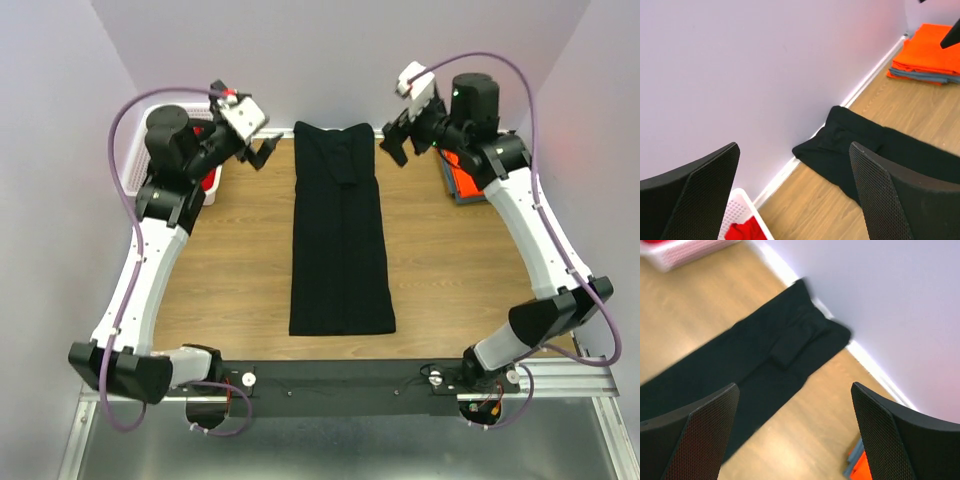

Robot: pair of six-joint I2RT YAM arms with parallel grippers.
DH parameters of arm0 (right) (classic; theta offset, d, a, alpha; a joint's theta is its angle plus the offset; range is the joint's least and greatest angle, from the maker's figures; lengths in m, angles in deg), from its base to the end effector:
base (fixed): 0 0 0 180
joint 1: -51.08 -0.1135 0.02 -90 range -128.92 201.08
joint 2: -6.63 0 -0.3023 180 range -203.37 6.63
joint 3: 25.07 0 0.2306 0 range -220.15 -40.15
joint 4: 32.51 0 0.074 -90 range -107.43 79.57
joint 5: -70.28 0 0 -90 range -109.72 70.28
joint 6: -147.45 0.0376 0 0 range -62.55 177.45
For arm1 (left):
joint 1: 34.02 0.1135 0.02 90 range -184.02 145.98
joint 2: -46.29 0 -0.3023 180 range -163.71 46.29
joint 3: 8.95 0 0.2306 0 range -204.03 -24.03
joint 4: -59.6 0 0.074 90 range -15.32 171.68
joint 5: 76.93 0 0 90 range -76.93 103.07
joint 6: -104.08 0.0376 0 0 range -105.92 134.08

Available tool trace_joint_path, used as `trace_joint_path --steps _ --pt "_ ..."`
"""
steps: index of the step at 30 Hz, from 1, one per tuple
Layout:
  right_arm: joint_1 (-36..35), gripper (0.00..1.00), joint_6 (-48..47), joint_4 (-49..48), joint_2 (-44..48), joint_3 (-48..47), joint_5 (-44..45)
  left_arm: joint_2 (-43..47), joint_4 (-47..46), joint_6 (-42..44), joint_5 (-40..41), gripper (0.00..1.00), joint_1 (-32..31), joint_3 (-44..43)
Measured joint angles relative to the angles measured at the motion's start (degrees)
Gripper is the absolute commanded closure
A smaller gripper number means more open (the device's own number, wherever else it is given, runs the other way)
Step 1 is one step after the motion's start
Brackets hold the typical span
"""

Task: Fold and stack the t-shirts
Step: Grab the bottom of the folded rectangular tshirt with both arms

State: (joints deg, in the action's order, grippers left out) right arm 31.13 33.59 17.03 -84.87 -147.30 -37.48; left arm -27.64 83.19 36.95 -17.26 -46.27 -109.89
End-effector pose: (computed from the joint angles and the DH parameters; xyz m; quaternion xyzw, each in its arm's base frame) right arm 0.3064 0.1234 0.4981 -0.3831 0.7119 0.1058 0.5790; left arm 0.2384 -0.0712 0.5151 0.3812 0.5735 -0.1136 0.7161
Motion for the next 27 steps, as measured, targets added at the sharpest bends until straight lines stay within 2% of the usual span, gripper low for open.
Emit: trace_joint_path --steps 3,6,10,13,15,17,18,21,25,27 --pt "-4.24 0.00 -4.22 2.80 3.23 5.68 0.02 4.39 2.58 7.89 -4.24 0.02 -0.39 5.70" --pt "-11.17 0.00 -8.22 6.75 7.26 17.03 0.39 8.37 9.42 16.90 -7.08 0.02 -2.34 12.81" --pt "-19.15 0.00 -11.30 11.43 12.39 32.04 0.22 15.04 21.53 32.44 -8.74 0.04 -7.10 27.50" --pt "-22.88 0.04 -12.79 13.75 15.72 41.64 -0.35 18.80 27.47 38.93 -9.27 0.07 -10.25 36.72" --pt "-24.48 0.11 -13.31 13.88 17.22 46.14 -0.76 20.90 29.38 41.48 -9.18 0.09 -12.66 41.53" --pt "-26.12 0.19 -13.90 13.55 18.23 50.40 -0.87 22.38 30.58 43.98 -9.05 0.15 -16.26 46.03" --pt "-26.82 0.26 -14.34 13.03 18.49 51.93 -0.85 22.91 30.32 44.83 -8.57 0.18 -19.12 48.48" --pt "-29.51 0.38 -15.72 10.43 19.28 58.23 -0.79 22.97 30.08 44.85 -7.30 0.37 -24.48 53.29" --pt "-30.29 0.41 -17.99 5.77 21.22 64.26 -0.94 19.47 27.82 45.07 -5.05 0.48 -29.18 53.44" --pt "-30.64 0.41 -19.50 3.41 23.34 67.41 -1.01 17.14 27.06 45.16 -4.22 0.48 -31.32 53.44"
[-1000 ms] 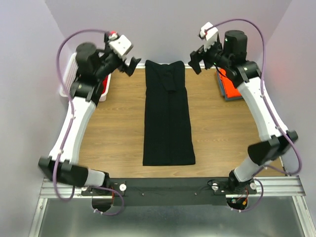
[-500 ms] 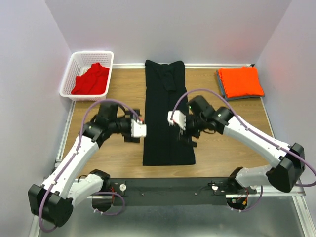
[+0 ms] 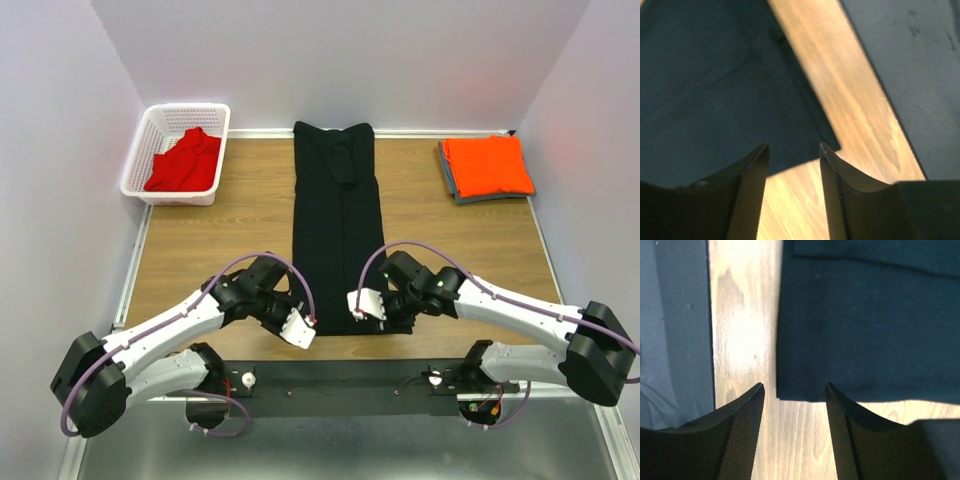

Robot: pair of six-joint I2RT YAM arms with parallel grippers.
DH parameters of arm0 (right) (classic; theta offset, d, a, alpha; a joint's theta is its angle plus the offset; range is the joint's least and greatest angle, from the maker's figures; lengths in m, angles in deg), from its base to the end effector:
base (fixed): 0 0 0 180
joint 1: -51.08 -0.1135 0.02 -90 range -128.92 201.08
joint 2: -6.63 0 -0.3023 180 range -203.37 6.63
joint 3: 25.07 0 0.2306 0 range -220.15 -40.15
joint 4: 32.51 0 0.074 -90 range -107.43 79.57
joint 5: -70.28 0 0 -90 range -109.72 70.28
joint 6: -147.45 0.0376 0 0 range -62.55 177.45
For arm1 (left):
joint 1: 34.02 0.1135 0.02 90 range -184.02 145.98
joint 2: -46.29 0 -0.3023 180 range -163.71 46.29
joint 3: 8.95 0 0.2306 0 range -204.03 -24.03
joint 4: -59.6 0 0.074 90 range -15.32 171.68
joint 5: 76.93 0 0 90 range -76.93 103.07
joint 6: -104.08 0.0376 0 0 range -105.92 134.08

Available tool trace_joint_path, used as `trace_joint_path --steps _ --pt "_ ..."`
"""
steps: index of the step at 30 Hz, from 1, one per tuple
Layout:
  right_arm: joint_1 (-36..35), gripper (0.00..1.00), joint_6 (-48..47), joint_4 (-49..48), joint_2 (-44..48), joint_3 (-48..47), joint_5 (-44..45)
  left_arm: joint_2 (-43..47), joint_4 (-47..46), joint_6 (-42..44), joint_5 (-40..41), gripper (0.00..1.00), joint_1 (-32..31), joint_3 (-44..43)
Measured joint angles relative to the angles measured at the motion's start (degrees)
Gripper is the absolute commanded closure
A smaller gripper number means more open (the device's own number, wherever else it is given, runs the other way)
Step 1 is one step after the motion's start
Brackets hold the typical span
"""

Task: Fold and stack the t-shirts
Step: Grab the bottom of the folded rectangular tshirt with both arms

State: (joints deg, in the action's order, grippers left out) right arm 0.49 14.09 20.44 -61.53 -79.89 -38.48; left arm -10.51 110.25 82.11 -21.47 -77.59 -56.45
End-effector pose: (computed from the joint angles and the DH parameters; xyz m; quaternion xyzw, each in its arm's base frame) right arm 0.1024 0.1437 0.2405 -0.7287 0.6344 0.1720 0.1922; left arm 0.0828 -0.1082 0.2383 0.8061 0.4547 -0.2278 0.3027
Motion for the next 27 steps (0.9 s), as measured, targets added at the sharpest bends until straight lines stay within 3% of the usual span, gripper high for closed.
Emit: trace_joint_path --steps 12,18,23,27 --pt "-4.55 0.45 -4.31 -7.87 1.01 6.27 0.48 -6.08 -4.74 -0.20 6.47 0.41 -9.90 1.18" --pt "-5.16 0.45 -5.68 -9.14 0.13 8.09 2.03 -7.67 -5.53 -0.15 8.35 0.41 -11.89 1.60" --pt "-6.16 0.41 -6.34 -9.97 0.13 9.03 2.84 -10.27 -5.77 -0.52 9.38 0.35 -12.70 1.44" --pt "-6.75 0.44 -6.45 -10.86 -0.09 9.09 3.02 -11.82 -6.03 -1.62 10.93 0.48 -12.90 0.94"
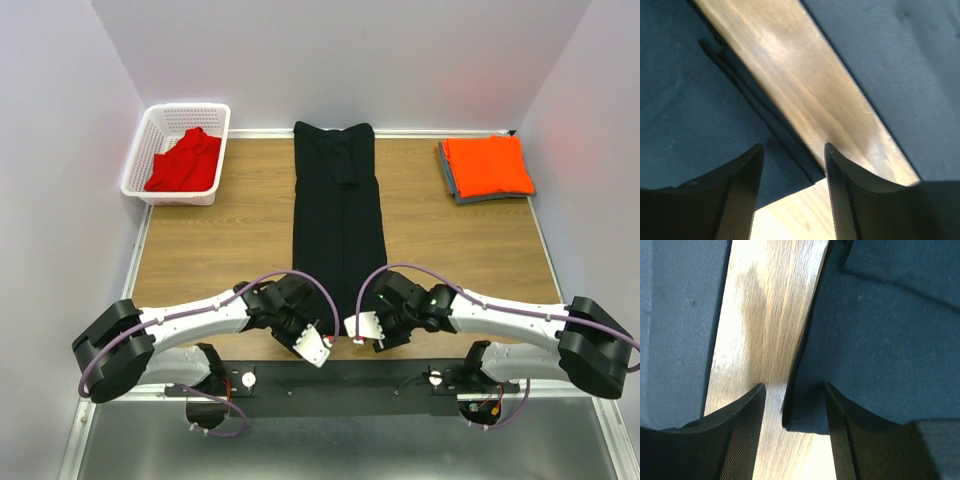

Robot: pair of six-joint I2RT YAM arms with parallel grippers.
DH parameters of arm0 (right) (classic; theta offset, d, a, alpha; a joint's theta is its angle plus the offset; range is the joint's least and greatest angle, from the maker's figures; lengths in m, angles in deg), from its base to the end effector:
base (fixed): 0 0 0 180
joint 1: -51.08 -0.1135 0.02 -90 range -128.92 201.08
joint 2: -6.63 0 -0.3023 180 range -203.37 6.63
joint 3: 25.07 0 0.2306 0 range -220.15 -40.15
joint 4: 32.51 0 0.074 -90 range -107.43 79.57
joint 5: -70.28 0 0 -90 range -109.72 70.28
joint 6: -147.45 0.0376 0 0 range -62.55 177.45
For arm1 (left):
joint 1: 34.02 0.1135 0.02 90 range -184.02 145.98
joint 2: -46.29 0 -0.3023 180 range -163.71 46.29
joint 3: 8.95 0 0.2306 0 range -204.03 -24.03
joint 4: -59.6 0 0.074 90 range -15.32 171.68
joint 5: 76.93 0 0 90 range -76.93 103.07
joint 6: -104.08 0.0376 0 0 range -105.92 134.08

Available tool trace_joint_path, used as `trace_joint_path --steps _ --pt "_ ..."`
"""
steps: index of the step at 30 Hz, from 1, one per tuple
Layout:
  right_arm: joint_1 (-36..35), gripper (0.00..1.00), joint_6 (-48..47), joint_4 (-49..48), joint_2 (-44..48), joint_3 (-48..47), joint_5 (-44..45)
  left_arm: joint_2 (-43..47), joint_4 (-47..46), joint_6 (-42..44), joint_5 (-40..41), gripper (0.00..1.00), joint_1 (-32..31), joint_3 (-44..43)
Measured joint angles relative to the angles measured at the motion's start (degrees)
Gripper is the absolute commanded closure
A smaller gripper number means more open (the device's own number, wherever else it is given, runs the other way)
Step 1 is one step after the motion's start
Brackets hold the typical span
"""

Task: Fold and stack the t-shirts
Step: Grab the bottom of the folded rectangular tshirt with both arms

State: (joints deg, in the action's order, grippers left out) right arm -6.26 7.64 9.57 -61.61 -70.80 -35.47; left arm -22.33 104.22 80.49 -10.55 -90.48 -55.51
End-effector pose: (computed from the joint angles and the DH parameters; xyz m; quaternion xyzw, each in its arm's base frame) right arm 0.0822 0.1472 0.2064 -0.7954 0.5495 0.1477 0.2086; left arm 0.0794 -0.1471 0.2088 0.8617 0.4220 -0.1825 0.2145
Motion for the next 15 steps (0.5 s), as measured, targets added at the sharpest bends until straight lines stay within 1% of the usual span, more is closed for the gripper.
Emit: trace_joint_path --steps 1,6,9,12,15 --pt "-0.07 0.44 0.02 -0.24 -0.09 0.00 0.00 -0.22 -0.11 -0.31 0.68 0.52 -0.04 -0.13" --pt "-0.24 0.50 0.22 -1.36 -0.46 0.15 0.04 -0.98 0.04 -0.24 2.89 0.52 -0.68 -0.68" --pt "-0.37 0.51 0.26 -2.03 -0.70 0.28 0.13 -2.03 0.44 0.13 3.58 0.53 -1.11 -1.27" --pt "-0.46 0.52 0.26 -2.47 -0.83 0.28 0.28 -3.74 0.87 0.24 3.91 0.49 -1.49 -2.64" --pt "-0.48 0.55 0.31 -3.02 -1.27 0.24 0.48 -4.63 1.11 0.42 4.24 0.46 -1.64 -3.37"
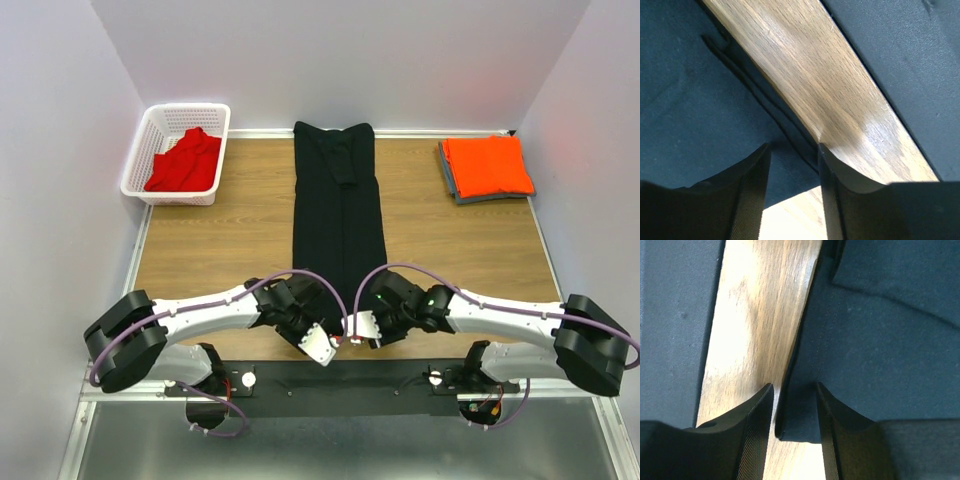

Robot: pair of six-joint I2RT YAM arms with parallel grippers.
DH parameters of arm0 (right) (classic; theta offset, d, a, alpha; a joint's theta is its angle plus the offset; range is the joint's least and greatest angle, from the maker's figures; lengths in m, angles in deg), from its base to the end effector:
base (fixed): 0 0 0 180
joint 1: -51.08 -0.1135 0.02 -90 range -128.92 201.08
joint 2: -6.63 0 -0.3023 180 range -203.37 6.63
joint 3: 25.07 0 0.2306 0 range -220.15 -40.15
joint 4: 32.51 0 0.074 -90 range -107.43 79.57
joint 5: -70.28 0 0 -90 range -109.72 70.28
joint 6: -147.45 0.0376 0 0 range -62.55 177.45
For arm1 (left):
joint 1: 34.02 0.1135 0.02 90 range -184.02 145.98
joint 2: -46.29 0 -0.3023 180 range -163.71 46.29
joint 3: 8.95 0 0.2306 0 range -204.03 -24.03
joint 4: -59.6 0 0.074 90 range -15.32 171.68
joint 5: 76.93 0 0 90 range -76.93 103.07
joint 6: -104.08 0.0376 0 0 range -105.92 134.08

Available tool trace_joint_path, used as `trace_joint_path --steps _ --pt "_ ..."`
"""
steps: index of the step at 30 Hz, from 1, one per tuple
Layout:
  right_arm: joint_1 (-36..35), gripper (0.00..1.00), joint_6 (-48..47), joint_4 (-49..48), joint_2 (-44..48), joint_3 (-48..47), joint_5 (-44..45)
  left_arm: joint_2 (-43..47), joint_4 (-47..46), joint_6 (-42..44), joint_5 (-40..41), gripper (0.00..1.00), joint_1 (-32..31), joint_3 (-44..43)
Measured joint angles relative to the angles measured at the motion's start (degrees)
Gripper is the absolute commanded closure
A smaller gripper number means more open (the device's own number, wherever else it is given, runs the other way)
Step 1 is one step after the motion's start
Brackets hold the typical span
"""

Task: Fold and stack the t-shirts
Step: Grab the bottom of the folded rectangular tshirt with both arms

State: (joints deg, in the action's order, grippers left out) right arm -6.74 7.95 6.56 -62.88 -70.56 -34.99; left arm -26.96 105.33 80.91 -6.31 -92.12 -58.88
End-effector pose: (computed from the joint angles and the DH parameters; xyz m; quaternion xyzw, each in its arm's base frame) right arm 0.0847 0.1532 0.2045 -0.7948 0.5463 0.1456 0.2206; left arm 0.0865 -0.1626 0.2095 0.8737 0.4210 -0.1514 0.1913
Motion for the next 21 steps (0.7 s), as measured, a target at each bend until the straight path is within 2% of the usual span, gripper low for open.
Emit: trace_joint_path --steps 3,7,9,10,12,13,16,21 --pt "-0.17 0.59 0.00 -0.46 -0.79 -0.26 0.13 -0.98 0.72 0.44 0.39 0.48 -0.15 -0.94" --pt "-0.26 0.70 0.11 -0.81 -1.44 -0.61 0.33 -1.40 1.57 1.31 0.66 0.72 -0.33 -1.20" --pt "-0.35 0.76 0.17 -0.98 -1.75 -0.83 0.48 -1.60 1.92 1.68 0.94 0.75 -0.46 -1.18" --pt "-0.35 0.83 0.39 -1.07 -1.95 -0.92 0.48 -1.55 2.05 1.92 0.96 0.77 -0.48 -1.11" --pt "-0.37 0.90 0.46 -1.51 -2.27 -0.96 0.76 -1.53 2.14 2.25 0.98 0.82 -0.52 -1.05" --pt "-0.37 0.95 0.52 -1.75 -2.38 -1.03 1.01 -1.46 2.08 2.47 1.03 0.89 -0.52 -0.98" --pt "-0.42 1.00 0.44 -2.03 -2.43 -1.03 1.44 -1.38 1.68 2.54 1.31 1.00 -0.52 -0.81" --pt "-0.61 1.00 0.63 -1.88 -1.16 -0.39 2.51 -0.07 0.55 2.12 1.31 1.00 -0.52 0.35"
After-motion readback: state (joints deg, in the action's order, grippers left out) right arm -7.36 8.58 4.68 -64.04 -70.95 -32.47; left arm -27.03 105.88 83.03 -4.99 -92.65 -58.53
